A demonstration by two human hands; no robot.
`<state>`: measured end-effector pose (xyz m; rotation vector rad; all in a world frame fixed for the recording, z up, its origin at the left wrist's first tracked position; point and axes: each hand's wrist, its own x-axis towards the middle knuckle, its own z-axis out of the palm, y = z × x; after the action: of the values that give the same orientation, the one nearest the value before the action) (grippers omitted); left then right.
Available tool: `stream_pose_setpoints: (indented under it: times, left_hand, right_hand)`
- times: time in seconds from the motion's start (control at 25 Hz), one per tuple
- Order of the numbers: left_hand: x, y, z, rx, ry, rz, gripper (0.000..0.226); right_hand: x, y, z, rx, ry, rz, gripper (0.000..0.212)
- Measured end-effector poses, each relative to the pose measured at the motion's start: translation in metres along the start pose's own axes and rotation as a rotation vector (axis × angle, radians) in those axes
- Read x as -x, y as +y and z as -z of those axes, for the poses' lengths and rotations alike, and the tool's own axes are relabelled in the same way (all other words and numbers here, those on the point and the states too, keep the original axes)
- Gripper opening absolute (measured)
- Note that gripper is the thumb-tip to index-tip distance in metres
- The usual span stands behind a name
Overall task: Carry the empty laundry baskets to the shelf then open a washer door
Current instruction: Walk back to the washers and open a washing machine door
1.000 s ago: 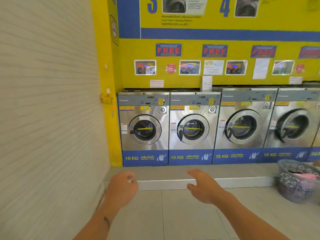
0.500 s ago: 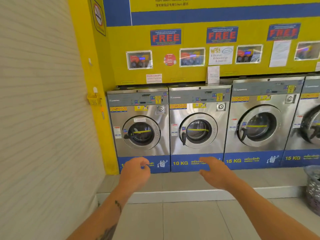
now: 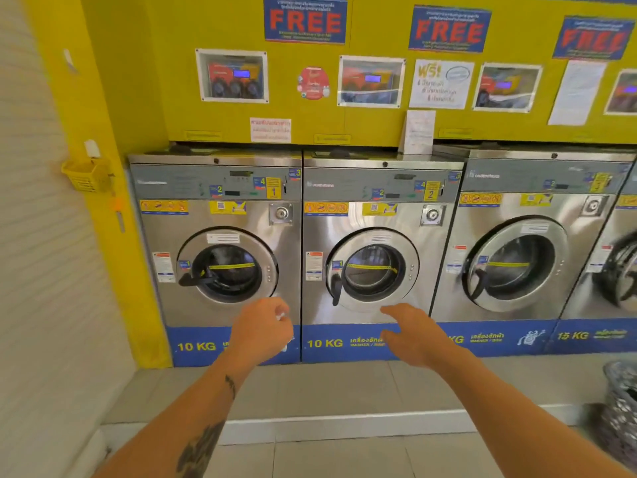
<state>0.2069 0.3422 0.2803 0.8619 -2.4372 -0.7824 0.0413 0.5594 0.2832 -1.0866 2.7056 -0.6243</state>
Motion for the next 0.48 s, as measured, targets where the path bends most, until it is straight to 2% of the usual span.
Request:
stream_pose_setpoints:
  times: [0.12, 0.28, 0.36, 0.48]
  left_hand:
    - [-0.09, 0.007, -0.034, 0.006, -0.057, -0.03, 0.015]
    - [-0.191, 0.023, -0.079, -0.107, -0.089, -0.077, 0.025]
    - [-0.233, 0.027, -0.1, -0.152, -0.113, -0.077, 0.019]
    - [-0.297, 0.034, -0.14, -0.176, -0.093, -0.028, 0.023]
  right_hand:
    - [-0.079, 0.023, 0.005, 0.037, 0.016, -0.022, 0.056]
    - [-0.173, 0.06, 0.016, 0.062, 0.016, -0.054, 0.056]
    - [-0.219, 0.08, 0.02, 0.066, 0.009, -0.049, 0.057]
    - [-0.302, 0.114, 0.028, 0.031, -0.008, -0.009, 0.057]
